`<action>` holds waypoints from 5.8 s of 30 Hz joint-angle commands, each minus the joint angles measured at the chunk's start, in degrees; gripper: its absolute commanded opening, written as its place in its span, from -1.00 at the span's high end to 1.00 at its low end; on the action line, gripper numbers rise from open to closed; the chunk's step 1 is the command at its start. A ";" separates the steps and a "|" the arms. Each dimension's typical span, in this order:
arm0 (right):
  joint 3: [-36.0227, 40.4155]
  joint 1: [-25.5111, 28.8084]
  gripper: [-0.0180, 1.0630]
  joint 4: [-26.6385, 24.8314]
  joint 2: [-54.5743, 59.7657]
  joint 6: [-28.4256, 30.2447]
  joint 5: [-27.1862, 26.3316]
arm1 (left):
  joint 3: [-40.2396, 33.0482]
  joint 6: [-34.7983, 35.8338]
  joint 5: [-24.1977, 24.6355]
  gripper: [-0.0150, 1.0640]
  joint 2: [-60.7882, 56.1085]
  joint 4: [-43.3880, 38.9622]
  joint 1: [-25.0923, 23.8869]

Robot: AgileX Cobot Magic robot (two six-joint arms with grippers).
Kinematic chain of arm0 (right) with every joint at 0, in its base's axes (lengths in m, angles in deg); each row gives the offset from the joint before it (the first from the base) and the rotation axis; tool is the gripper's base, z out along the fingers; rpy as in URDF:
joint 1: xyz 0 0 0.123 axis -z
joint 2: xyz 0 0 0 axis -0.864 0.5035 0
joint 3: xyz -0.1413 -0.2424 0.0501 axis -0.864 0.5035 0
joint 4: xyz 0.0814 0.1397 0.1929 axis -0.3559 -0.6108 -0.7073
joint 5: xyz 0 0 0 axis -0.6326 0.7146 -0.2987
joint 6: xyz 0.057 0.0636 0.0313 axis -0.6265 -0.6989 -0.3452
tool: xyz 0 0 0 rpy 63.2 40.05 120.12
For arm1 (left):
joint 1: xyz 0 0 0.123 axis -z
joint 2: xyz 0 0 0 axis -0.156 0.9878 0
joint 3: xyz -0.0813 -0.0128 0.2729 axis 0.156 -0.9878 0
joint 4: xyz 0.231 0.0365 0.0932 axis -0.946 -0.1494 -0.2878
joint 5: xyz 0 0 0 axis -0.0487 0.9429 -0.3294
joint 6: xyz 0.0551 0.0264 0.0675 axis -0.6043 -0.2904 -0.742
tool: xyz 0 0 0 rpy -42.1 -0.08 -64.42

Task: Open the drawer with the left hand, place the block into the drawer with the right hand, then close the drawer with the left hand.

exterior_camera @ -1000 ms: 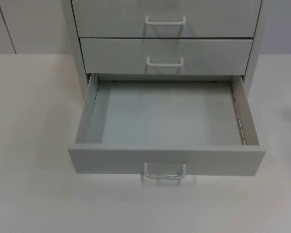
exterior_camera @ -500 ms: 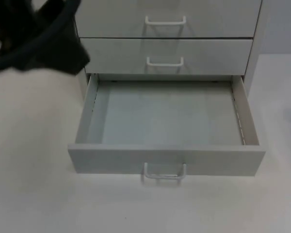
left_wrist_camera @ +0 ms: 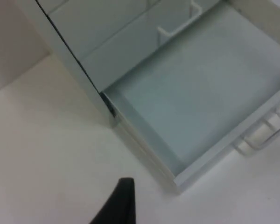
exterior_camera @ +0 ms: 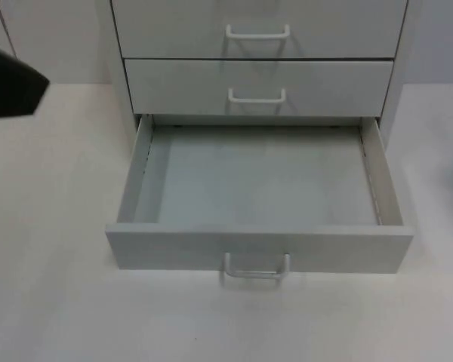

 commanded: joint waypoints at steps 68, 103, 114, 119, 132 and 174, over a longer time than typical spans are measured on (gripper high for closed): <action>-9.30 -5.60 0.97 15.07 5.79 -13.61 -7.55 | -0.17 0.75 0.82 -0.98 -3.80 -0.98 -0.32; -9.30 -35.73 0.97 12.53 14.64 -17.42 -24.09 | -0.17 0.54 0.57 -0.98 -3.80 -1.19 -0.32; -9.30 -35.73 0.97 13.36 27.43 -17.42 -33.62 | -0.17 0.54 0.57 -0.98 -3.80 -1.19 -0.32; -9.45 -35.73 0.97 13.36 30.82 -17.42 -35.96 | -0.17 0.54 0.57 -0.98 -3.80 -1.19 -0.32; -9.98 -35.73 -0.43 13.36 32.87 -18.55 -35.37 | -0.17 0.54 0.57 -0.98 -3.80 -1.19 -0.32; 3.79 -35.37 -0.98 2.99 -9.16 1.23 -8.83 | -0.17 0.54 0.48 -0.98 -3.22 0.48 -0.32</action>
